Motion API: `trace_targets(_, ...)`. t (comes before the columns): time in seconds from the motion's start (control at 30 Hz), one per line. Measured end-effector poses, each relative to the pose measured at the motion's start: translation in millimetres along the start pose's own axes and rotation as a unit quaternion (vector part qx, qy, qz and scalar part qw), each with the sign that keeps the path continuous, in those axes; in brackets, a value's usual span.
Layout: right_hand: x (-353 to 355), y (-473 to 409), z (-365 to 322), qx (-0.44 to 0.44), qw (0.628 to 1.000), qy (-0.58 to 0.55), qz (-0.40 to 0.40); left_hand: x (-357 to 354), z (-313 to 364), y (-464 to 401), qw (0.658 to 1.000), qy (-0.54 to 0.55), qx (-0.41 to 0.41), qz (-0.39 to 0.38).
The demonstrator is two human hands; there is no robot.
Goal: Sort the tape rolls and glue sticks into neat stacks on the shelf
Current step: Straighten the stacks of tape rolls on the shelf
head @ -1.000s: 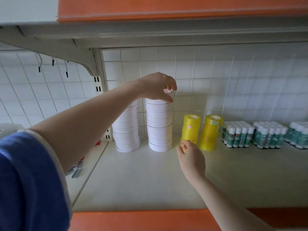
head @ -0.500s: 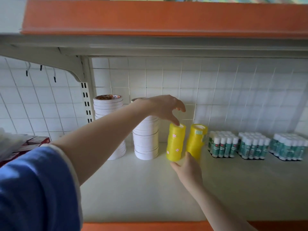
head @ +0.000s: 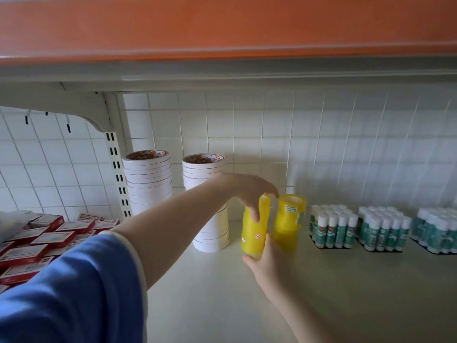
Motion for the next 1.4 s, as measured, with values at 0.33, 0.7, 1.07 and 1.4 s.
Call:
trace_targets(0.33,0.3,-5.5,4.2,0.006,1.000,-0.006,0.021,-5.3,-9.4,-19.0,0.998,-0.061,0.009,-0.023)
trace_targets(0.7,7.8,-11.5,0.9,-0.001,0.999,-0.025,0.045,-19.0,-11.1,-26.4,0.997,-0.014,0.019,-0.068)
trace_targets(1.07,3.9,-15.1,4.0,-0.012,0.996,-0.041,0.074,-22.5,-12.3,-25.1,0.997,-0.001,0.009,-0.083)
trace_targets(1.4,6.9,-12.2,1.5,0.003,0.998,-0.016,0.066,-26.8,-16.1,-28.8,0.996,0.007,0.024,-0.084)
Point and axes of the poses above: each hand's wrist, its own y-axis away from the middle knuckle, its own x-axis out of the back of the hand, z = x × y, the point moved 9 cm from there along -y, towards the middle knuckle, and after that the axes turned 7 degrees about y, right-handed, at the moved point
